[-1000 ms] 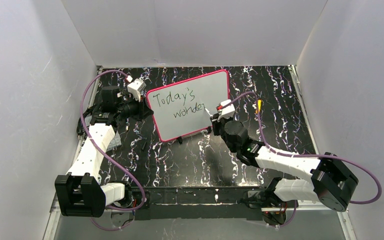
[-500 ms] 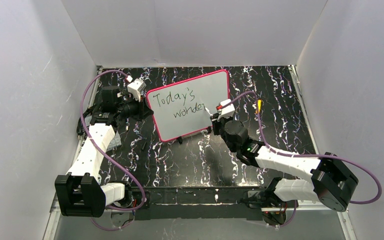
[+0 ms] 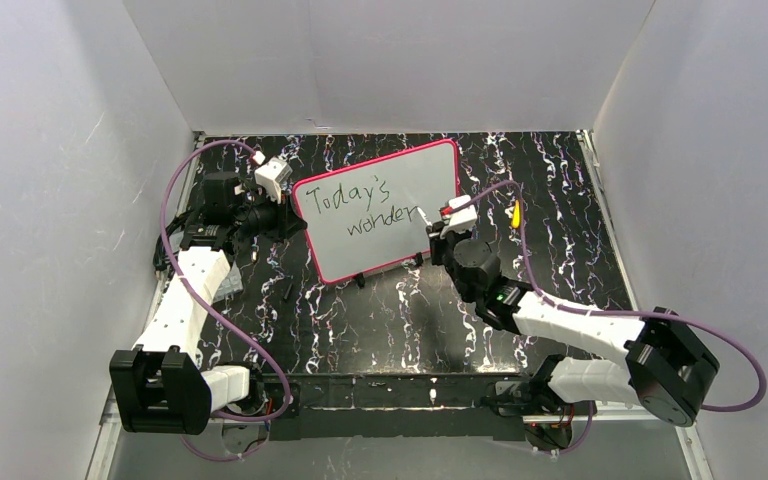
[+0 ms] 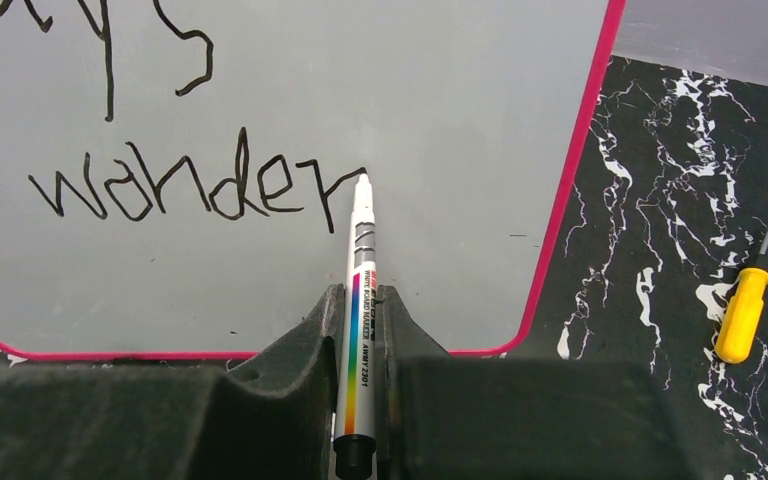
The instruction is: Write a sentence on the whiteboard
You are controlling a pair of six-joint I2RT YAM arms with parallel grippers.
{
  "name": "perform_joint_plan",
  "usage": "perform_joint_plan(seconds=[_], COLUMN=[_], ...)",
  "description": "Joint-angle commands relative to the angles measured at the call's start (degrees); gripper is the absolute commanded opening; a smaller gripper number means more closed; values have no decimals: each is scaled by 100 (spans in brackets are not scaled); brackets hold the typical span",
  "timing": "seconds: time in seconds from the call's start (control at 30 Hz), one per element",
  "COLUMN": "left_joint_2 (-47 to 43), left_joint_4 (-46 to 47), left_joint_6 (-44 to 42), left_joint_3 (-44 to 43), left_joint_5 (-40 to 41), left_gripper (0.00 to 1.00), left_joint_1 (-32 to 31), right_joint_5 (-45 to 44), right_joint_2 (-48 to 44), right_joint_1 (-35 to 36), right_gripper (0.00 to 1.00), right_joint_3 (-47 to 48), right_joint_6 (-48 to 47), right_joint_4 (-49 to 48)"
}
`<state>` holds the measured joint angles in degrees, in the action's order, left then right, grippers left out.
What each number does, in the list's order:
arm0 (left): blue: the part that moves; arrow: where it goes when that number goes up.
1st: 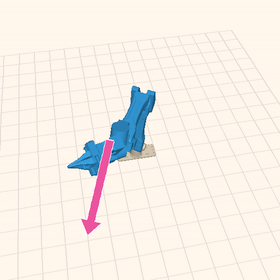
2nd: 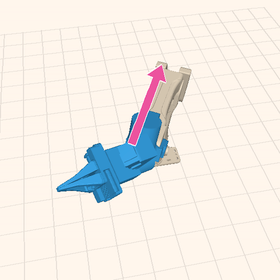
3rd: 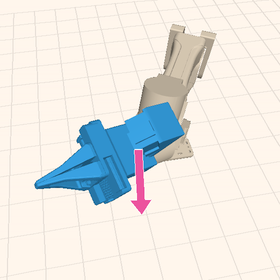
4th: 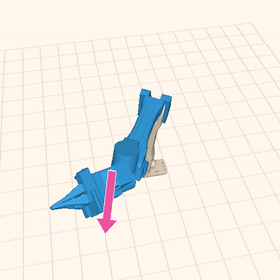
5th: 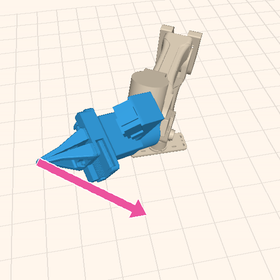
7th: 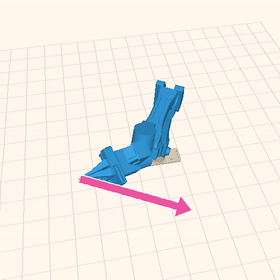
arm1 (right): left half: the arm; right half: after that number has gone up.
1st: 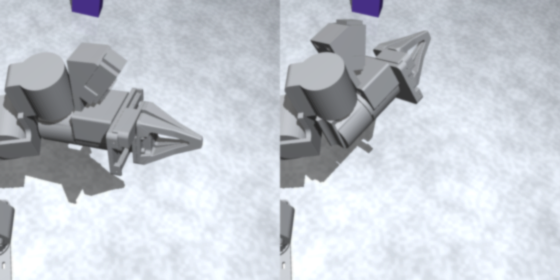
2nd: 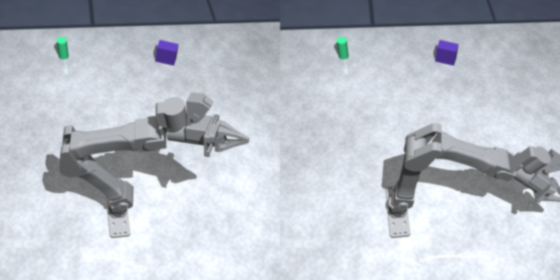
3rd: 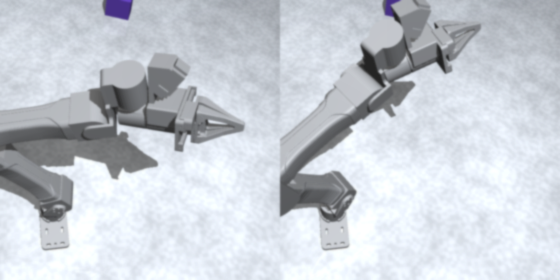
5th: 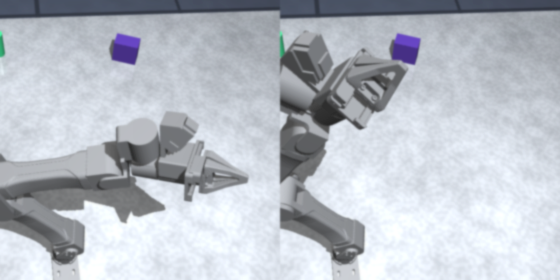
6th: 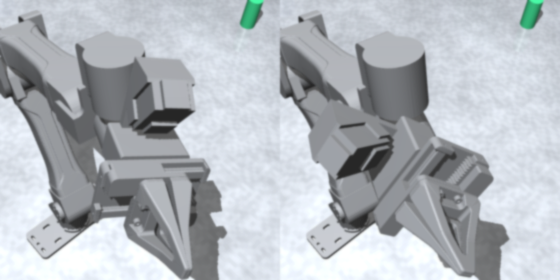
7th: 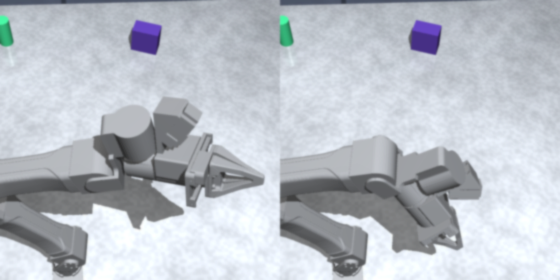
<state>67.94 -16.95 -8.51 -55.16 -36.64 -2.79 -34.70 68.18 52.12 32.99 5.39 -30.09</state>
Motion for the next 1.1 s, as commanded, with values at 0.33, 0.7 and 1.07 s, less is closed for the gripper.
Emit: perform_joint_plan(seconds=[0.33, 0.7, 1.07], left_joint_2=[-24, -17, -7], left_joint_4=[-299, -296, -296], left_joint_6=[-43, -44, -51], left_joint_3=[-73, -74, -82], left_joint_5=[-75, -75, -75], left_gripper=[0, 0, 0], left_joint_1=[-38, -43, -39], right_joint_5=[-58, -73, 139], right_joint_2=[-609, -173, -112], right_joint_1=[-93, -342, -351], right_gripper=[1, 1, 1], right_joint_3=[-12, 380, 496], right_joint_6=[-11, -209, -304], right_joint_4=[-289, -417, -405])
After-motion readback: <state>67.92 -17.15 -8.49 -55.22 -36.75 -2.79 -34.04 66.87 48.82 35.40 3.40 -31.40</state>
